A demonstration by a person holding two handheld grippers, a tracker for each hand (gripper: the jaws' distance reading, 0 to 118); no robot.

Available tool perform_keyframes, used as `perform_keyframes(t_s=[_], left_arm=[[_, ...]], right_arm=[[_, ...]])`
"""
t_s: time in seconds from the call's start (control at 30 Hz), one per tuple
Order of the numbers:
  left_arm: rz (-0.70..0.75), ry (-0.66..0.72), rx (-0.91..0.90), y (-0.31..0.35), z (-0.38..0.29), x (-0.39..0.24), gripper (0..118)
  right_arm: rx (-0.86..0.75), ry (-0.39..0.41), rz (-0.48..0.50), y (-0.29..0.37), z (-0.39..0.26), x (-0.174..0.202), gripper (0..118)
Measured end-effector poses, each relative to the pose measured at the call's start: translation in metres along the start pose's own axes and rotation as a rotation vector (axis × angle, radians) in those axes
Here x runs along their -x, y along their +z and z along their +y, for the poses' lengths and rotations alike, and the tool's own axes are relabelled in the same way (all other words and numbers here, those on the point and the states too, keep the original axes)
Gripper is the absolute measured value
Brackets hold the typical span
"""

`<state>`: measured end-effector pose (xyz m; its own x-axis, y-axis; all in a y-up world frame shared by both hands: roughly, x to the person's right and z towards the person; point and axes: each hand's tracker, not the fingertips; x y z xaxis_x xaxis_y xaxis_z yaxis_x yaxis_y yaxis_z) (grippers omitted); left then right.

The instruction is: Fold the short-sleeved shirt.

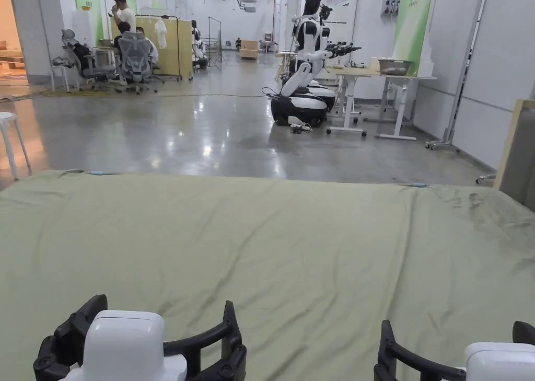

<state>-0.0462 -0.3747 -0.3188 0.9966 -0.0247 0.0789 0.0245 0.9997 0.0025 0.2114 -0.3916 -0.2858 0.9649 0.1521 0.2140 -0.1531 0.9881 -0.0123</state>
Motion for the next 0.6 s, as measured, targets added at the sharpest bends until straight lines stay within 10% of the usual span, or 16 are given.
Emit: perform_keyframes(t_s=[0.37,0.6], left_arm=[[-0.005,-0.008,0.002,0.006,-0.002,-0.004,118],[0.027,-0.028,0.008,0.006,0.003,-0.007,118]], right_arm=[[0.05,-0.039,0.052,-0.004,0.005,-0.006,118],[0.087,-0.22,0.15,-0.006,0.011,-0.011,118]])
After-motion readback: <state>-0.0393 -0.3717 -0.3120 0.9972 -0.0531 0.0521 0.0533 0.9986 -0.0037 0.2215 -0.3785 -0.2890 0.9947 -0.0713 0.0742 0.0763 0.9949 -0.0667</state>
